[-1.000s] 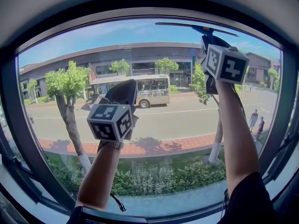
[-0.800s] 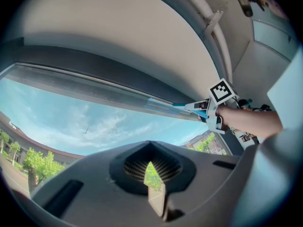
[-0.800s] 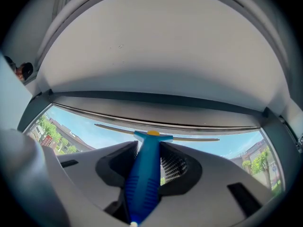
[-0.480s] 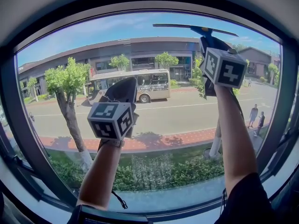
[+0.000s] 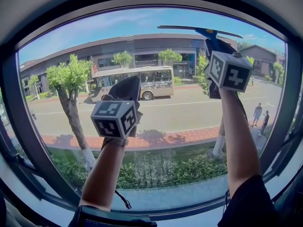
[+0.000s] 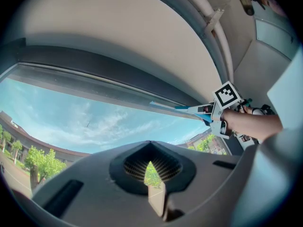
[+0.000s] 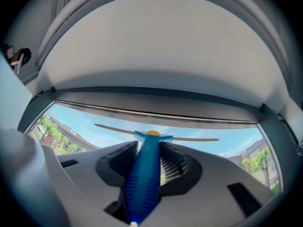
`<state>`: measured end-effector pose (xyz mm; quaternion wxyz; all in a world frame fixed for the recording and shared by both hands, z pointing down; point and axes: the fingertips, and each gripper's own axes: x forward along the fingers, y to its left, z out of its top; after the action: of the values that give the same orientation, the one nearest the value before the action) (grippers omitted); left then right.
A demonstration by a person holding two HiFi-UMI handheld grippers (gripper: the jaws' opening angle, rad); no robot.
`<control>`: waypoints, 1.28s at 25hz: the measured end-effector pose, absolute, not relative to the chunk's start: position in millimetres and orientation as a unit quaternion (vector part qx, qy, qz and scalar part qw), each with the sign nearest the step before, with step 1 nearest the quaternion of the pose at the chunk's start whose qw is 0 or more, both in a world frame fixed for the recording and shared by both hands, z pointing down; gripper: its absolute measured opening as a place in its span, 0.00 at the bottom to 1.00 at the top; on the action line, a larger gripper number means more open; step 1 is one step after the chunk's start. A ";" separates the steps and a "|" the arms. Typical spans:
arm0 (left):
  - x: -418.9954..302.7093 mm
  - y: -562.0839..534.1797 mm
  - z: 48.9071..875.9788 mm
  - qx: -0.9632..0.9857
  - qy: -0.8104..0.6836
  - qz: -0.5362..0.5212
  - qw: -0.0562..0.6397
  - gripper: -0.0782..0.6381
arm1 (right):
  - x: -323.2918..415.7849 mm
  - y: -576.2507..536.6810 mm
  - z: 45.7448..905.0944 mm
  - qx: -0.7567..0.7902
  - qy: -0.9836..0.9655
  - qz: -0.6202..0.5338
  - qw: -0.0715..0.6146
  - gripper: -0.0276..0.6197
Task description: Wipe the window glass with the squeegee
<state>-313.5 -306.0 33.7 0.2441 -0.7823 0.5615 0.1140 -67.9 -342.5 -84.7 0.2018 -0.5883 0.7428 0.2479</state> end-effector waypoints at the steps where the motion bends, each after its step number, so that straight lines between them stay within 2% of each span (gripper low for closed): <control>1: -312.5 -306.2 34.4 -0.783 0.562 0.114 0.243 0.11 | -67.1 -342.7 -82.7 -0.588 0.743 0.248 0.201 0.26; 32: -313.8 -308.3 71.8 -0.789 0.568 0.112 0.208 0.11 | -72.4 -338.2 6.4 -0.583 0.757 0.243 0.169 0.26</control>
<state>-313.8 -308.3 71.8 0.2080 -0.7885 0.5677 0.1124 -72.4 -338.2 6.4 0.1690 -0.5830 0.7566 0.2432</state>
